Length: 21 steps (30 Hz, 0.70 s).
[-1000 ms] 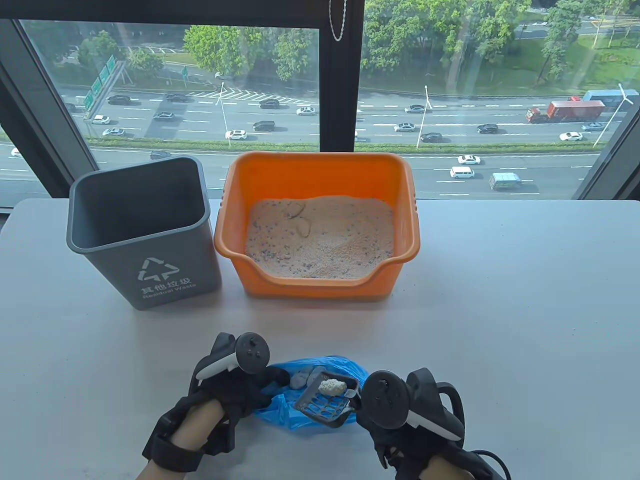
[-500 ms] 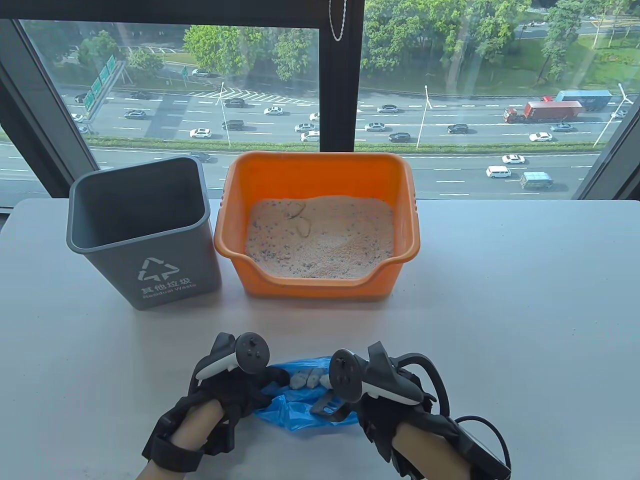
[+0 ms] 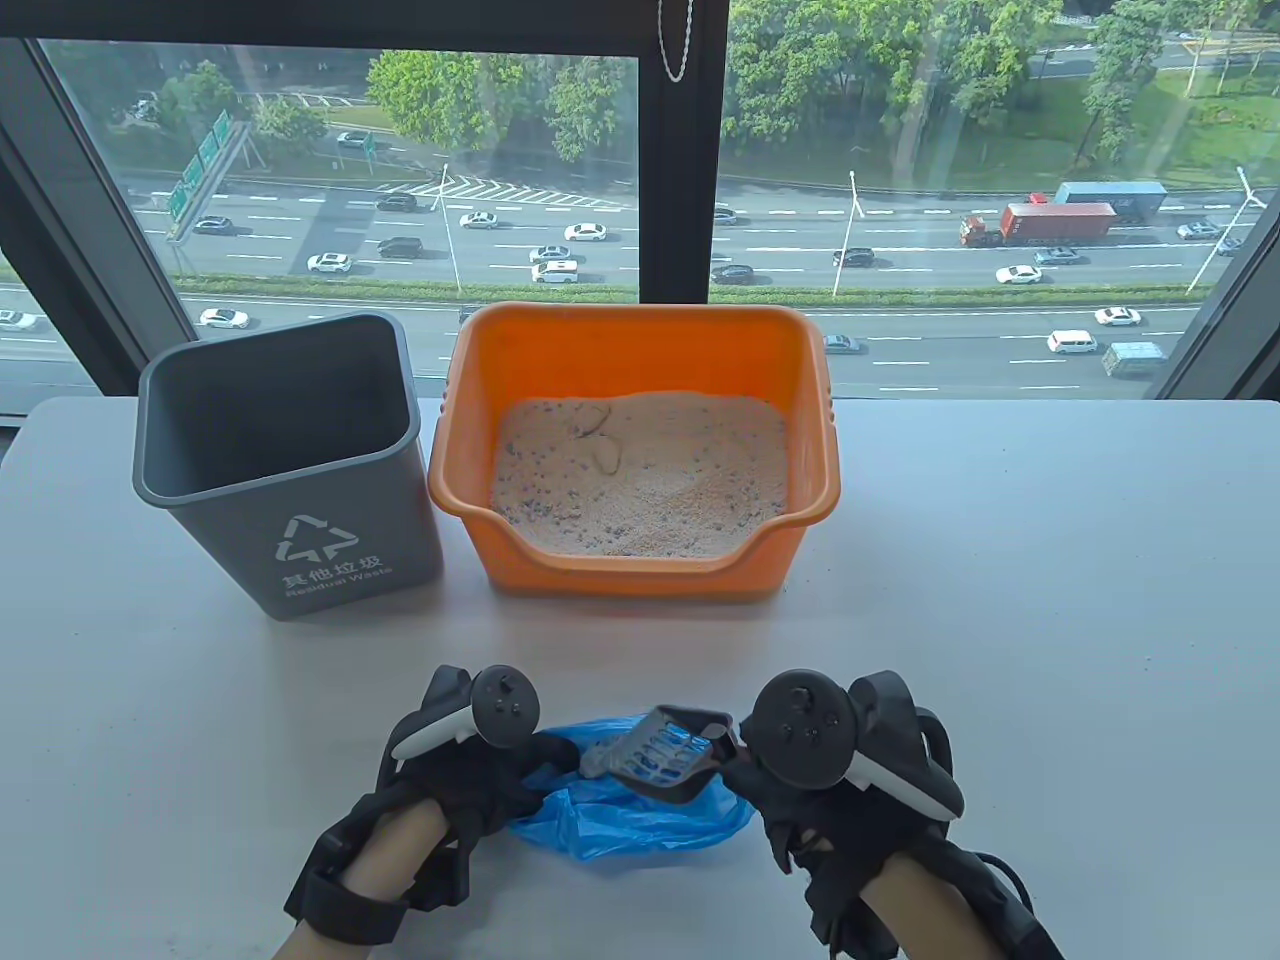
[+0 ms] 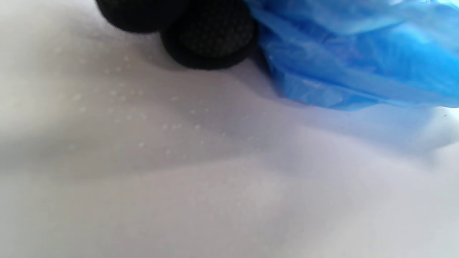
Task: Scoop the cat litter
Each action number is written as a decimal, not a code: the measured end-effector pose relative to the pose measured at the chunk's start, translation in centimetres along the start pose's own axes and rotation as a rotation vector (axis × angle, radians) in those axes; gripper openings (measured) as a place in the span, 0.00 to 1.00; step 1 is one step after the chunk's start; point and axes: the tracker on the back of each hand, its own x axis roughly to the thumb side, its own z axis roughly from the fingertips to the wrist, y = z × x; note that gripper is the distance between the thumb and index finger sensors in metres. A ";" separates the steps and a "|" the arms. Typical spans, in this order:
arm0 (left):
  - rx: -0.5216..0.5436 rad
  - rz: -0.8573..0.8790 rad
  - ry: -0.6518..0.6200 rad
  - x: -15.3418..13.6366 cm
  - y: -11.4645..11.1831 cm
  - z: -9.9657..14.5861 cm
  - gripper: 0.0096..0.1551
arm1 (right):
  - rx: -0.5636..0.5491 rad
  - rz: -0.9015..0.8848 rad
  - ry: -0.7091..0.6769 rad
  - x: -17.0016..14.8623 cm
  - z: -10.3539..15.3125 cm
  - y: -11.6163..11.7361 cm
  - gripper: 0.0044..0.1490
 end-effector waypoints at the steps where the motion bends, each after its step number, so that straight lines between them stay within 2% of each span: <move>1: -0.001 0.001 0.000 0.0 0.0 0.0 0.35 | -0.015 -0.014 0.003 0.0 -0.8 -0.2 0.36; 4: -0.003 0.006 -0.003 0.0 0.0 0.0 0.35 | -0.065 -0.047 0.032 0.1 -3.4 -0.4 0.36; 11: -0.007 0.007 0.000 0.0 0.0 0.0 0.35 | -0.136 -0.050 0.188 0.0 -12.9 -0.2 0.36; 12: -0.007 0.006 0.000 0.0 0.0 0.0 0.35 | -0.135 -0.036 0.238 -0.2 -15.0 0.0 0.36; 13: -0.007 0.005 0.000 0.0 0.0 0.0 0.35 | -0.134 -0.030 0.254 -0.2 -15.7 0.0 0.36; 14: -0.008 0.005 0.001 0.0 0.0 0.0 0.35 | -0.132 -0.006 0.296 -0.3 -17.8 0.4 0.36; 17: -0.010 0.007 -0.002 0.0 0.0 -0.1 0.35 | -0.118 0.060 0.367 -0.1 -21.6 1.6 0.36; 20: -0.013 0.008 -0.005 0.0 0.1 -0.1 0.35 | -0.059 0.132 0.431 0.0 -24.0 3.1 0.36; 21: -0.013 0.009 -0.006 0.0 0.1 -0.1 0.35 | -0.001 0.180 0.454 0.0 -25.2 4.1 0.36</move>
